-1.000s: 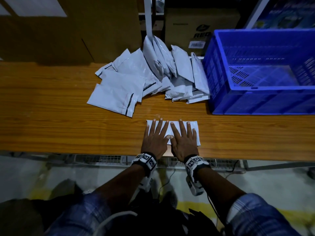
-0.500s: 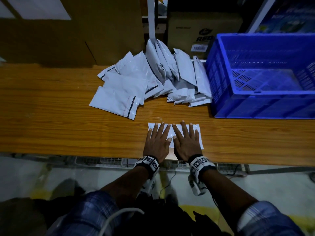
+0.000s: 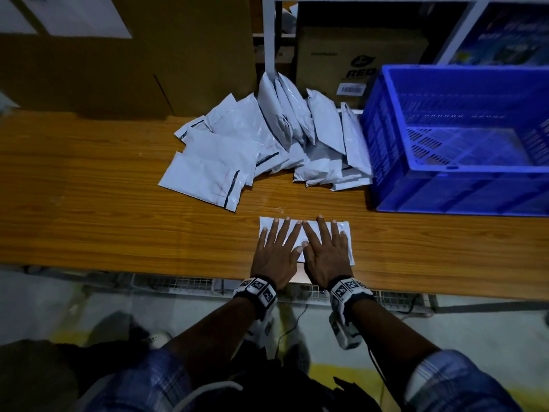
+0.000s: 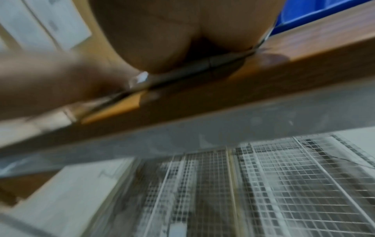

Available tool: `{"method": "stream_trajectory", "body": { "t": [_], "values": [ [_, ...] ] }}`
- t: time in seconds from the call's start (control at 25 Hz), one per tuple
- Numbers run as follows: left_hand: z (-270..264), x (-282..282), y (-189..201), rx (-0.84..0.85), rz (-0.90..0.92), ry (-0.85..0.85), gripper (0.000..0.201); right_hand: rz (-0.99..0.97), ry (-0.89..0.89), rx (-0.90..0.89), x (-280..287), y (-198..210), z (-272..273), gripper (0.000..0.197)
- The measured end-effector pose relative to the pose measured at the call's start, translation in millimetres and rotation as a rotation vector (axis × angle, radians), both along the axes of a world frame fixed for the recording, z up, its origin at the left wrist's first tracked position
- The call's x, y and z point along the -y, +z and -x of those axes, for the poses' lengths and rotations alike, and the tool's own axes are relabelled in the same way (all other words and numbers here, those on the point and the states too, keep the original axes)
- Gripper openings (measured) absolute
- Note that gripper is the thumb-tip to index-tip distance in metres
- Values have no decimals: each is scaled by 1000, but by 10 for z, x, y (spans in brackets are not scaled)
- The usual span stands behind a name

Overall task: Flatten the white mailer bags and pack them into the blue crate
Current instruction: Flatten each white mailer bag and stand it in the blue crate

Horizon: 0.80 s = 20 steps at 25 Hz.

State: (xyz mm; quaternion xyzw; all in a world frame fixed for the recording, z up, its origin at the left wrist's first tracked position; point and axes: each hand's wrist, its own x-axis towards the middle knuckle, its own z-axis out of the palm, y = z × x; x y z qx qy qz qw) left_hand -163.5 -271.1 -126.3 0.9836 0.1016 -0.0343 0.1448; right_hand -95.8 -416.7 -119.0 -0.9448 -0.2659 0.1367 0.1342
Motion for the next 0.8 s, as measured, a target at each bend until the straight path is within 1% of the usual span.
{"method": "stream_trajectory", "body": {
  "t": [0.08,0.16,0.28,0.44,0.56,0.8],
  "values": [
    [-3,24,-23,-17,8,3,59,-3,5,-41,19,36,-22,54],
    [-19,41,-46,-12,13,15,59,-11,9,-40,43,102,-39,54],
    [-38,59,-36,33,19,19,60,-33,33,68,79,197,-40,53],
    [-41,63,-62,43,16,9,61,-2,36,-4,140,85,-9,54],
    [-32,66,-89,48,12,-2,60,22,25,22,138,3,16,54],
    [-29,122,-78,45,-17,31,61,23,43,17,147,19,-47,55]
  ]
}}
